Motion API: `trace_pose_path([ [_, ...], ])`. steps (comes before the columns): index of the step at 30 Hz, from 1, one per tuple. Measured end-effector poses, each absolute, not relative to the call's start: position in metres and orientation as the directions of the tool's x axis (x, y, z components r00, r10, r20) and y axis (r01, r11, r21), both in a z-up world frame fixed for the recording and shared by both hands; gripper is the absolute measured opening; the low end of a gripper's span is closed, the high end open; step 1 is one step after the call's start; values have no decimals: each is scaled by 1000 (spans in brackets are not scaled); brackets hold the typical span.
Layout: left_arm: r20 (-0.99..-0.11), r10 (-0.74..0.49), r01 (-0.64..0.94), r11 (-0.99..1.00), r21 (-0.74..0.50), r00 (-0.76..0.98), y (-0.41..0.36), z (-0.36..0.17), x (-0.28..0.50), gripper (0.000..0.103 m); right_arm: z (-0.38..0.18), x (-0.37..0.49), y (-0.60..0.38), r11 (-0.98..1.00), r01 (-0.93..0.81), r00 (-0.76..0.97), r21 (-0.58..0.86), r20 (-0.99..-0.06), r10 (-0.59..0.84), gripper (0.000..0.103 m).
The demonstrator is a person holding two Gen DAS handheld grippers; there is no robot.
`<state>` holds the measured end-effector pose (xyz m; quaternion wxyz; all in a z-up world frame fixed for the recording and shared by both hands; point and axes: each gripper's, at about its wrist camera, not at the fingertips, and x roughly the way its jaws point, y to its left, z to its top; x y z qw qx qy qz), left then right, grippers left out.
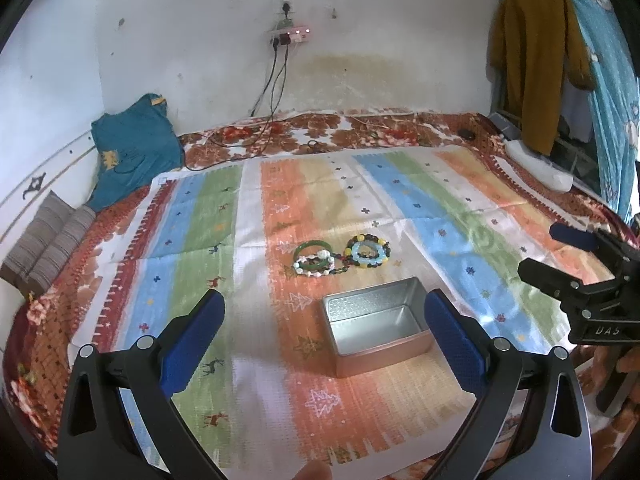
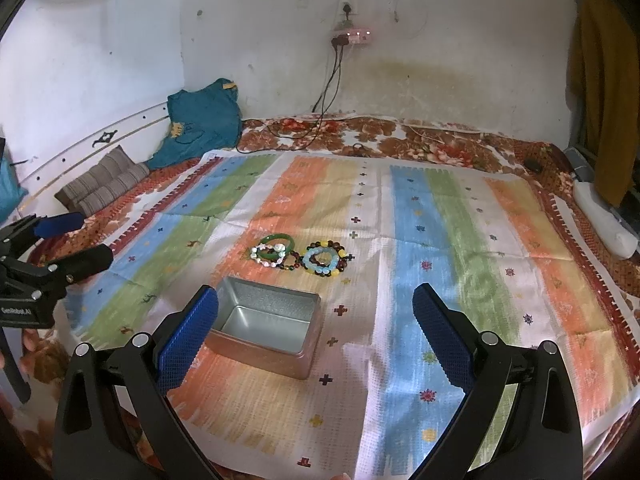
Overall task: Organize jewelry
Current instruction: 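Move both tools forward toward the bracelet cluster beyond the tin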
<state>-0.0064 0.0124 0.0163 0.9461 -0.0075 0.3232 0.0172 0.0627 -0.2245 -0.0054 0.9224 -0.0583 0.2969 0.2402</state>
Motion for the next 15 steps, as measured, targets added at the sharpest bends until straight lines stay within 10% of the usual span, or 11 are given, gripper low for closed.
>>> trace_pose_path([
  [15,-628,16,-44,999,-29,778,18,13,-3,98,-12,68,-224,881,-470,686,46,-609,398,99],
])
